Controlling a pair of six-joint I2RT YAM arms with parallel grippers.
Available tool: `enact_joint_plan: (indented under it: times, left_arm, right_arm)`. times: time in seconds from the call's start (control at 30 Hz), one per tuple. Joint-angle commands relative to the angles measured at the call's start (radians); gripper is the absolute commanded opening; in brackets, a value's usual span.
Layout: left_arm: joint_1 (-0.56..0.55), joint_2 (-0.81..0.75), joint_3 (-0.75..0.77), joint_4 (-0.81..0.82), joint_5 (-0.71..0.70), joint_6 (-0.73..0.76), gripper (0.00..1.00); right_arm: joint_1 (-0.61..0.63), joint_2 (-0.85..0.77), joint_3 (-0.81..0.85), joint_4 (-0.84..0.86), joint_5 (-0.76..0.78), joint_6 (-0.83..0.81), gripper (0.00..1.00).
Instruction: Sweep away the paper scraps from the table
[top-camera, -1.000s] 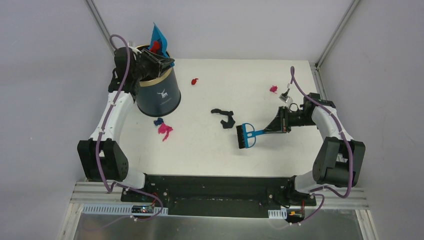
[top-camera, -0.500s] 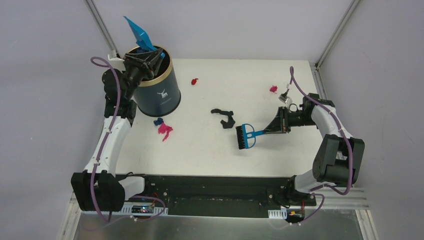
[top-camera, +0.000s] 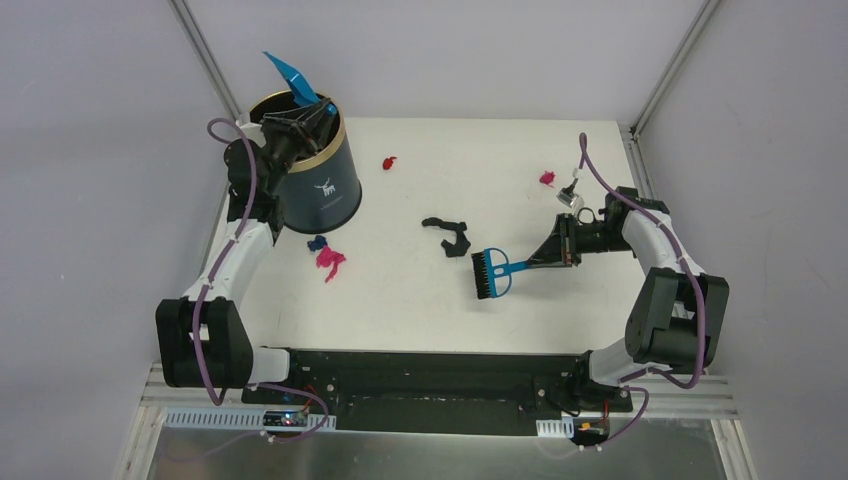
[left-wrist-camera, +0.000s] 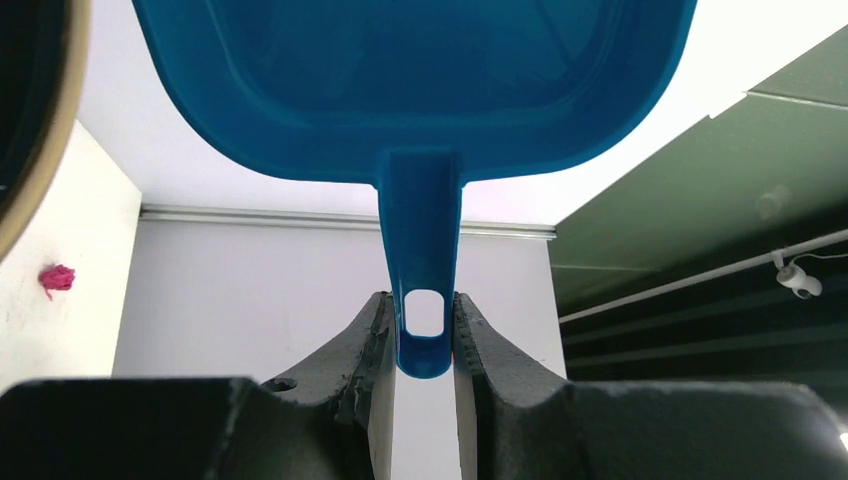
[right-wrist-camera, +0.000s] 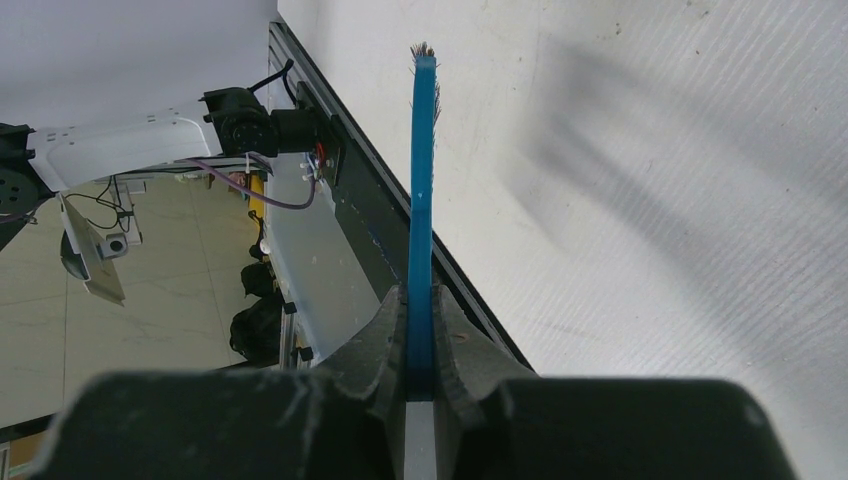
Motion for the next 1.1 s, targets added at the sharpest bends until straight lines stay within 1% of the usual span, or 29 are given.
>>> enact_joint_plan:
  times: [0.0,0.13,0.2,0.23,0.3,0.33,0.4,0.47,0.57,0.63,0.67,0.77,0.87,0.93,0.97,1.0,1.07]
  left_arm:
    - [-0.007,-0.004,0.033,0.126,0.034,-0.041,0.00]
    - [-0.007,0.012,0.056,0.150,0.088,-0.030,0.00]
    - [-0.007,-0.005,0.094,0.090,0.139,0.052,0.00]
    - [-0.007,-0.018,0.127,0.017,0.195,0.121,0.00]
    - [-0.007,-0.050,0.207,-0.232,0.270,0.332,0.00]
    - [-0.011,-0.068,0.241,-0.414,0.277,0.447,0.00]
    - [-0.026,-0.105,0.292,-0.643,0.257,0.677,0.00]
    - [-0.041,-0.135,0.309,-0.789,0.249,0.856,0.00]
    - [-0.104,-0.180,0.261,-0.913,0.252,1.055,0.00]
    - [-0.170,-0.208,0.219,-1.002,0.231,1.163,0.00]
    - [-0.210,-0.216,0.208,-1.057,0.205,1.242,0.00]
    - [-0.308,-0.227,0.195,-1.222,0.085,1.377,0.00]
    - [-0.328,-0.232,0.182,-1.342,0.044,1.421,0.00]
    - [-0.341,-0.227,0.174,-1.403,0.025,1.475,0.00]
    - [-0.354,-0.219,0.175,-1.445,-0.010,1.514,0.00]
    - [-0.371,-0.210,0.175,-1.487,-0.076,1.548,0.00]
    - [-0.398,-0.195,0.155,-1.556,-0.144,1.604,0.00]
  right_arm:
    - [0.002,-0.004,0.046,-0.010,-0.047,-0.038,0.00]
    - [0.001,-0.006,0.046,-0.011,-0.047,-0.038,0.00]
    - [0.001,-0.005,0.046,-0.009,-0.047,-0.038,0.00]
    - [0.001,-0.004,0.046,-0.011,-0.047,-0.038,0.00]
    - [0.002,0.000,0.049,-0.016,-0.049,-0.043,0.00]
    - [0.002,0.000,0.049,-0.020,-0.051,-0.047,0.00]
    - [0.001,0.001,0.049,-0.021,-0.052,-0.049,0.00]
    - [0.002,0.001,0.051,-0.022,-0.050,-0.052,0.00]
    - [0.002,0.002,0.052,-0.020,-0.048,-0.055,0.00]
    - [0.001,0.006,0.052,-0.021,-0.050,-0.055,0.00]
    - [0.002,0.006,0.053,-0.022,-0.050,-0.057,0.00]
    - [0.001,0.003,0.052,-0.021,-0.050,-0.057,0.00]
    - [0.001,-0.002,0.051,-0.020,-0.048,-0.057,0.00]
    - [0.001,-0.006,0.052,-0.019,-0.045,-0.056,0.00]
    - [0.001,-0.012,0.054,-0.018,-0.041,-0.054,0.00]
    - [0.001,-0.020,0.060,-0.013,-0.033,-0.049,0.00]
    - [0.004,-0.044,0.079,0.038,0.009,0.009,0.00]
